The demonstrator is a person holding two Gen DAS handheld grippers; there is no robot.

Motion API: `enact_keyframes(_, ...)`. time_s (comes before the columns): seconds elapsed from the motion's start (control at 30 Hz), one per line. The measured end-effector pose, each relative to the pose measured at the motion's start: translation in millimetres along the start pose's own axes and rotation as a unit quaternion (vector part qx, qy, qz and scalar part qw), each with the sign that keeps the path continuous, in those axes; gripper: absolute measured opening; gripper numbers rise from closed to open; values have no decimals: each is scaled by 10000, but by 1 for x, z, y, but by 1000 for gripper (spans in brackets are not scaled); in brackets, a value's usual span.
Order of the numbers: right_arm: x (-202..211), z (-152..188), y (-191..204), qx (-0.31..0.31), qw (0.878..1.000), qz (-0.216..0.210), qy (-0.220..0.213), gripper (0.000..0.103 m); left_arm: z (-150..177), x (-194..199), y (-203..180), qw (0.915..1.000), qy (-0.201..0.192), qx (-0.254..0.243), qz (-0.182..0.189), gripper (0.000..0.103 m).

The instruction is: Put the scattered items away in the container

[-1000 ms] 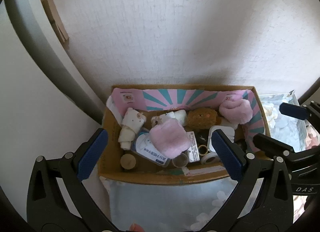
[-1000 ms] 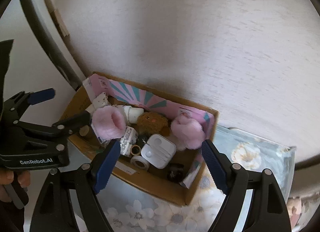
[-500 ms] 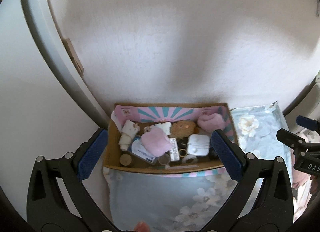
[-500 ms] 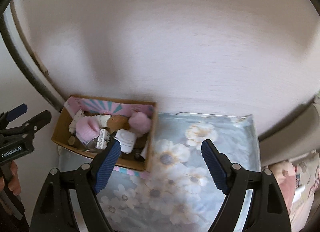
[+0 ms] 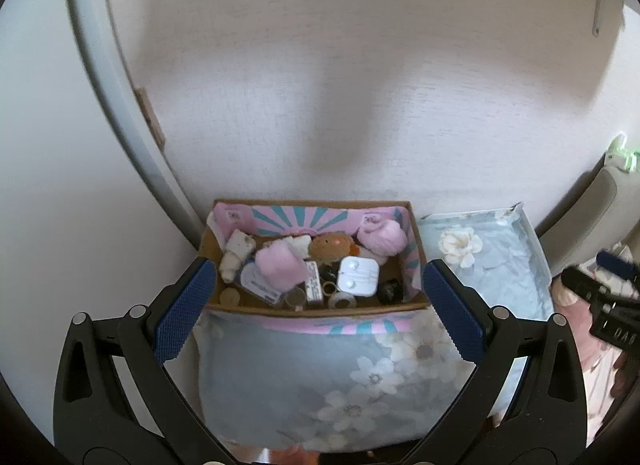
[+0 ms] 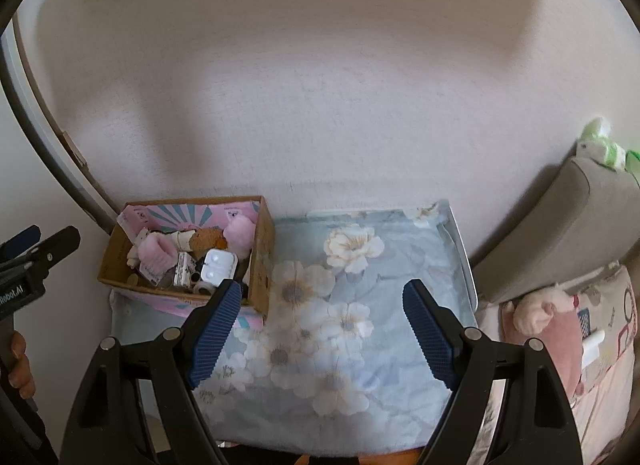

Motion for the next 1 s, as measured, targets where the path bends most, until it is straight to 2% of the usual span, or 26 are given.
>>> enact_keyframes(0.1, 3, 9, -7, -56, 10000, 32, 27, 80, 7, 5, -2, 9998, -12, 181, 127, 103)
enact_keyframes(0.33, 12, 21, -16, -68, 9999, 87, -81, 80, 15, 17, -2, 9996, -112, 269, 14, 103)
enact_keyframes(1.0, 24, 27, -15, -7, 9995, 124, -283, 80, 28, 30, -12, 9995, -216, 198, -126, 103)
Point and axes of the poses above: each gripper's, at about its wrist camera, not at the fingertips, and x roughly against the way its jaws point, y to its left, z to its underside, the point moved 5 cm from there along -x, roughly the way its jaws point, and after that the axes turned 14 degrees about -x, right-handed, at the moved point
